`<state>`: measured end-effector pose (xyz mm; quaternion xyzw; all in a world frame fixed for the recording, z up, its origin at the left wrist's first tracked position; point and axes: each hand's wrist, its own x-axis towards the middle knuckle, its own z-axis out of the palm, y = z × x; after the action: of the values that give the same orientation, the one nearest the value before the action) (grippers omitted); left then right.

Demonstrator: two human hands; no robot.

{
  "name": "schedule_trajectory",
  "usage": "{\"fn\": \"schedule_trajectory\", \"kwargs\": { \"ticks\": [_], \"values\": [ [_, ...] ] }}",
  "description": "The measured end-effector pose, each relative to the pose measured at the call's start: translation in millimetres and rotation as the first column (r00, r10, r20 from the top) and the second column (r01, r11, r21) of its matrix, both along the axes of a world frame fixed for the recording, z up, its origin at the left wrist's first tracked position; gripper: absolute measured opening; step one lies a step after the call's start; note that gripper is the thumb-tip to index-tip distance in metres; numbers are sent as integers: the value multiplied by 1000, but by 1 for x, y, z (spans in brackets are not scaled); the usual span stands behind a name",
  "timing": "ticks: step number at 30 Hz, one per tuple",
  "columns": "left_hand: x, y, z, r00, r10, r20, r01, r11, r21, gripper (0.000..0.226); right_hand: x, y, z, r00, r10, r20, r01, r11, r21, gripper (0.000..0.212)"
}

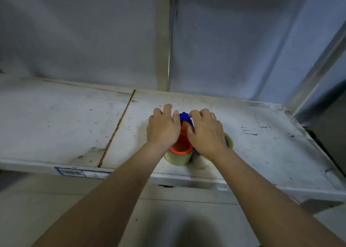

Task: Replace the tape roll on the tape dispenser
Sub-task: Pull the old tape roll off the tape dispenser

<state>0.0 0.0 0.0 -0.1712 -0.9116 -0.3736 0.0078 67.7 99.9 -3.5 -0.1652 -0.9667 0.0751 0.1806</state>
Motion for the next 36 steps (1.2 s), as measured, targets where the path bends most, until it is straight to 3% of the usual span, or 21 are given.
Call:
{"fn": "schedule_trajectory", "kwargs": {
  "ticks": [4,9,18,28,36],
  "values": [
    [9,-3,-8,999,2,53,-3,1000,7,44,12,-5,-5,1000,8,7,-9,1000,24,36],
    [23,-14,-8,990,-67,126,65,998,22,41,27,-15,-2,989,58,137,-60,998,11,50],
    [67,-44,11,930,-211,300,219,976,7,49,44,-34,-2,946,99,309,-55,987,-151,72],
    [76,-57,-5,924,-195,330,158,978,135,49,30,-45,-15,956,-6,293,45,991,-129,60],
    [46,-43,-20,897,-78,434,9,987,158,52,11,-43,-27,983,-58,176,87,983,-162,78]
  ]
}}
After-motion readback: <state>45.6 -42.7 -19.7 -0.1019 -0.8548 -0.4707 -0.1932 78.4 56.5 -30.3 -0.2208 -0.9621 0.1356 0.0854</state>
